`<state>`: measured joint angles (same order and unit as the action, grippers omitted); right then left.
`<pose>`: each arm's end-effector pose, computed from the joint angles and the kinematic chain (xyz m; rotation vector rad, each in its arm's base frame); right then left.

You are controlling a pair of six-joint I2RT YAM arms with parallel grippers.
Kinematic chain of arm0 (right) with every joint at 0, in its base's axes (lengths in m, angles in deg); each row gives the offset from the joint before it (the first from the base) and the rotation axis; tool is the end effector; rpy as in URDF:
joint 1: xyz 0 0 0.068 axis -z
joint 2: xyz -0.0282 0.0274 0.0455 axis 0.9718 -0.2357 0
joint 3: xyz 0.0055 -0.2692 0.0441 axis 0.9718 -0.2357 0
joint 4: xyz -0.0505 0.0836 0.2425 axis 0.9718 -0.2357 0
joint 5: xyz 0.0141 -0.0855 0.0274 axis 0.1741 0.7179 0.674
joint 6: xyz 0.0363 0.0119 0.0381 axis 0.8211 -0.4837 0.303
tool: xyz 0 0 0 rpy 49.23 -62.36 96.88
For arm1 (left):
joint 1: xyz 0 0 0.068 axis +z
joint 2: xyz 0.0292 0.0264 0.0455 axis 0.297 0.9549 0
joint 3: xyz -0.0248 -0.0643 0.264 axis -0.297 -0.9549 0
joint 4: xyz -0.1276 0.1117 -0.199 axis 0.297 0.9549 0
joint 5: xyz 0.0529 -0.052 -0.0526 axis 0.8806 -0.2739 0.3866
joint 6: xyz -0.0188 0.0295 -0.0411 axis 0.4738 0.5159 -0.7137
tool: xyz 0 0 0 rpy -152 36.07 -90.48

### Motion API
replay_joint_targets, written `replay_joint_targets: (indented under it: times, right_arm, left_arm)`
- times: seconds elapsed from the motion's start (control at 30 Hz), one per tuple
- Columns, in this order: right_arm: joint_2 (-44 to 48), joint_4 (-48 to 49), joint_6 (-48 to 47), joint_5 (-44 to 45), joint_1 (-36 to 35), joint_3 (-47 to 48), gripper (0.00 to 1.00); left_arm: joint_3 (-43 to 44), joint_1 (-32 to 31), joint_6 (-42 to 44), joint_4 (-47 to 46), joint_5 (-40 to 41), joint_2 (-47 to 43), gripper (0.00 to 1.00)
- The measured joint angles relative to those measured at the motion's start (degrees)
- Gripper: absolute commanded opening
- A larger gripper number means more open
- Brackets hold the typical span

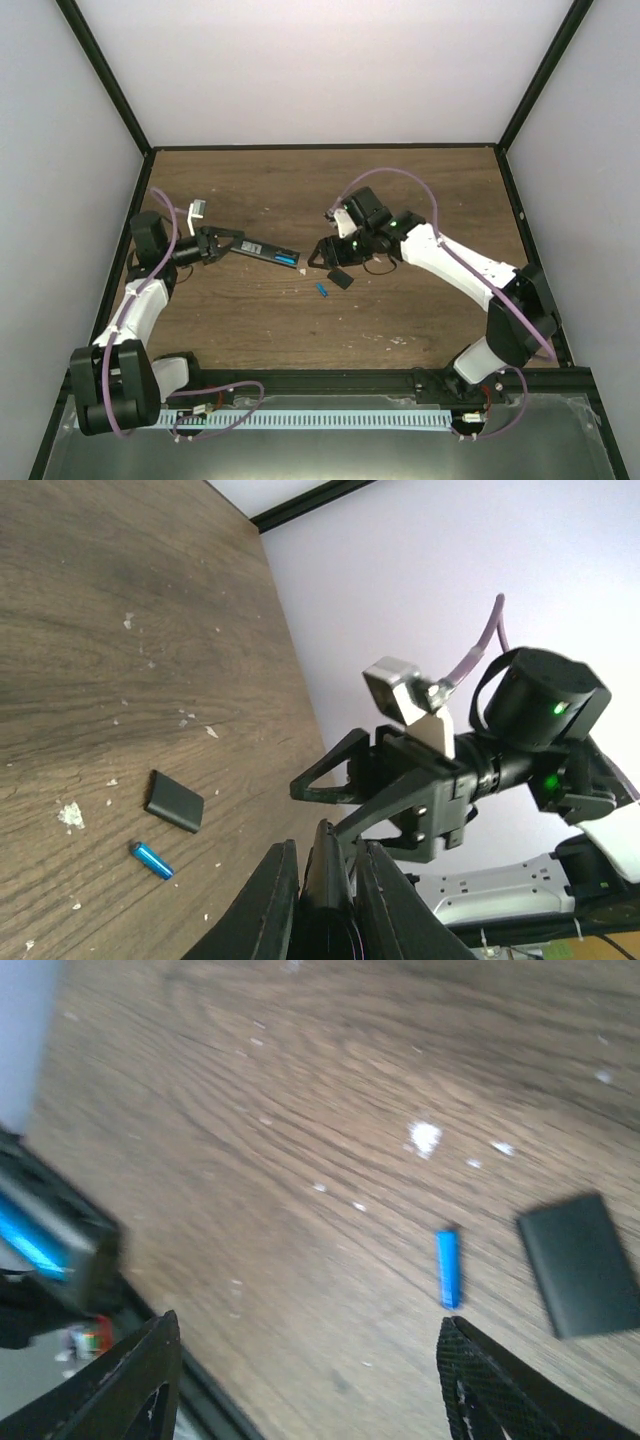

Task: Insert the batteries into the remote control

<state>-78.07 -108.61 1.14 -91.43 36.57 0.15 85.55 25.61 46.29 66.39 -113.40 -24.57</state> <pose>0.2383 0.2186 0.2742 -0.5518 2.6276 0.9768 0.2257 -0.0016 0.2411 0.0228 2.0096 -1.6500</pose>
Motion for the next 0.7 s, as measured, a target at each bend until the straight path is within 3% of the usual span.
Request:
replay_joint_targets:
  times: [0.17, 0.37, 0.7]
  right_arm:
    - [-0.2, -0.7, -3.1, 6.4, 0.0, -6.5, 0.55]
    - [-3.7, -0.4, -7.1, 13.1, -2.1, -9.4, 0.35]
    - [-12.2, 0.2, -11.9, 19.6, -9.9, -8.5, 0.29]
  left_arm:
    - [0.6, 0.0, 1.0, 1.3, 0.7, 0.9, 0.00]
    - [1.3, 0.0, 1.6, 2.4, 1.1, 1.1, 0.00]
    - [1.9, 0.0, 2.1, 3.5, 2.1, 1.1, 0.00]
